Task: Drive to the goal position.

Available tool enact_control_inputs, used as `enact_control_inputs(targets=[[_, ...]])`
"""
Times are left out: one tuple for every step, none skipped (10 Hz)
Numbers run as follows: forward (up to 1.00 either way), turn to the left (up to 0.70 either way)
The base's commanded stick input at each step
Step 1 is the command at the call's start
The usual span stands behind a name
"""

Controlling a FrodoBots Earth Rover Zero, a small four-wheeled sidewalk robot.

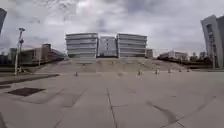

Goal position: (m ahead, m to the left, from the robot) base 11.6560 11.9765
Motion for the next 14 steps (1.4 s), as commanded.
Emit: enact_control_inputs(targets=[[1.00,0.00],[1.00,0.00],[1.00,0.00],[1.00,0.00],[1.00,0.00],[1.00,0.00],[1.00,0.00],[1.00,-0.08],[1.00,-0.07],[1.00,0.00],[1.00,0.00],[1.00,0.00],[1.00,0.00],[1.00,0.00]])
